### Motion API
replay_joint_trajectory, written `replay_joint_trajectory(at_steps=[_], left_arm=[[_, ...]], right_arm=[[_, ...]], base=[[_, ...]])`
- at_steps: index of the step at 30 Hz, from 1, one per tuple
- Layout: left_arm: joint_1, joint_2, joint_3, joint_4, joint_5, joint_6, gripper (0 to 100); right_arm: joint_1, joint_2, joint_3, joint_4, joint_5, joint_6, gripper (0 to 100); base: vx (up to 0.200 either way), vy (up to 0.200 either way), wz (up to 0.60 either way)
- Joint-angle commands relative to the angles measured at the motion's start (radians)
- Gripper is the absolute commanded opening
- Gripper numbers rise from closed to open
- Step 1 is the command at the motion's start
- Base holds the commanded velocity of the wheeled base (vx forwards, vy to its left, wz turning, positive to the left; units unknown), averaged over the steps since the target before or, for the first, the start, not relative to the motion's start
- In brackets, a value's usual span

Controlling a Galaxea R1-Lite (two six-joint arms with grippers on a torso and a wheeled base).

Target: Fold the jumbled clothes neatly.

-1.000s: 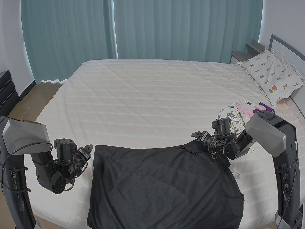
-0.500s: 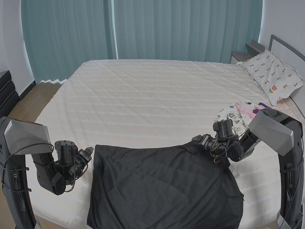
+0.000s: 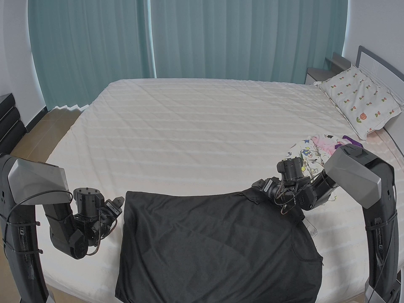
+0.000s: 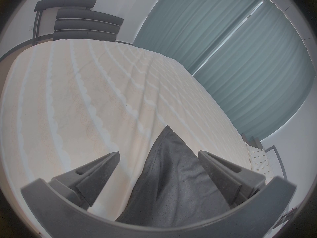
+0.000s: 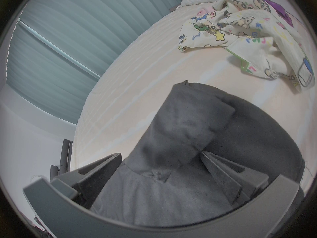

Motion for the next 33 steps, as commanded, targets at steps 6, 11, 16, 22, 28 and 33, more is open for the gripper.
replay_joint_trajectory(at_steps=[6, 11, 16, 22, 28, 33], left_arm=[[0.003, 0.006, 0.000, -0.001, 0.002, 0.000, 100], [0.006, 0.009, -0.001, -0.001, 0.002, -0.002, 100], [0.006, 0.012, -0.001, -0.001, 0.002, -0.002, 100], [0.008, 0.013, -0.001, -0.001, 0.002, -0.002, 100], [0.006, 0.018, -0.001, -0.001, 0.002, -0.002, 100], [0.006, 0.018, 0.000, -0.001, 0.002, -0.002, 100]], right_arm=[[-0.007, 0.177, -0.324, -0.007, -0.022, -0.011, 100], [-0.031, 0.229, -0.482, -0.151, -0.065, -0.046, 100], [-0.051, 0.229, -0.539, -0.194, -0.060, -0.094, 100], [-0.089, 0.235, -0.508, -0.186, -0.062, -0.140, 100], [-0.119, 0.208, -0.396, -0.143, -0.019, -0.189, 100], [-0.132, 0.214, -0.355, -0.137, 0.017, -0.258, 100]], base=[[0.000, 0.000, 0.00], [0.000, 0.000, 0.00], [0.000, 0.000, 0.00], [0.000, 0.000, 0.00], [0.000, 0.000, 0.00], [0.000, 0.000, 0.00]])
